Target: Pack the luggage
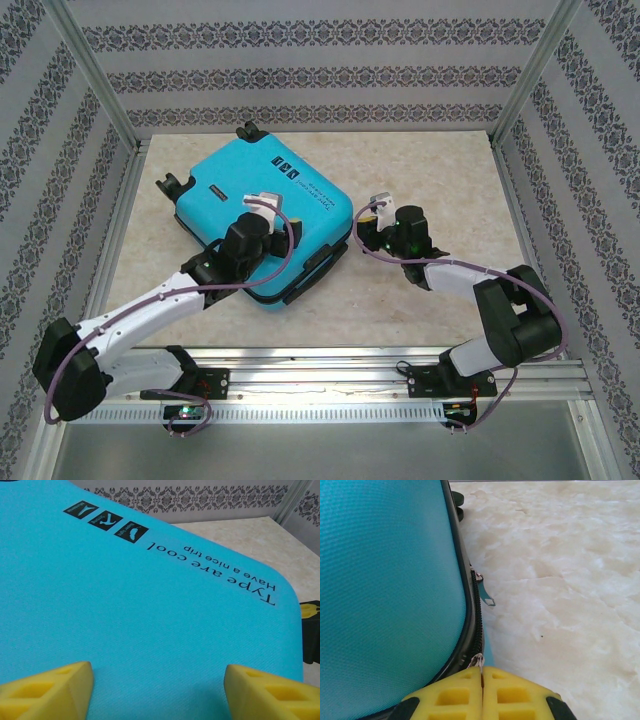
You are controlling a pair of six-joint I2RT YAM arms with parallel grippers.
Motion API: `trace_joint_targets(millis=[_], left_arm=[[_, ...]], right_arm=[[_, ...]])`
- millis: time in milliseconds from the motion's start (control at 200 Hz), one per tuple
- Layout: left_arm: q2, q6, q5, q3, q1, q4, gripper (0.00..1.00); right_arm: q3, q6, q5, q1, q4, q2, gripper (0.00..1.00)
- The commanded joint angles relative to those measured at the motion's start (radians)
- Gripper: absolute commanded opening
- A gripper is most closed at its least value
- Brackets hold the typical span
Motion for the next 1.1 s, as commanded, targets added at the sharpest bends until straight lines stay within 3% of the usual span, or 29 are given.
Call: trace_joint_targets(millis=[0, 165, 375, 669, 764, 999, 1094], left_arm=[[-0.018, -0.115, -0.048, -0.044, 0.038, -0.524, 0.79], [-0.171, -0.208, -0.145, 0.030, 0.073, -0.664, 0.99], [-0.248, -0.268, -0.080, 0.000, 0.256, -0.738, 1.00], [-0.187, -0.132, 0.050, -0.068, 0.442, -0.477, 0.99], [-0.141, -0.135, 0.132, -0.088, 0.546, -0.369, 0.98], [0.081, -0.131, 0.108, 0.031, 0.646, -0.243, 0.94], [0.144, -0.080, 0.181, 0.086, 0.678, -0.150, 0.95]], right_arm=[[0.037, -0.019, -0.001, -0.022, 0.138, -0.015, 0.00], [0.011, -0.003, -0.004, -0.022, 0.143, -0.033, 0.00], [-0.017, 0.006, -0.003, -0.010, 0.141, -0.052, 0.00], [-0.040, 0.016, -0.019, 0.005, 0.145, -0.071, 0.00], [-0.046, 0.019, -0.033, 0.013, 0.147, -0.073, 0.00], [-0.072, 0.027, -0.056, 0.049, 0.151, -0.098, 0.00], [-0.072, 0.024, -0.082, 0.069, 0.145, -0.106, 0.00]])
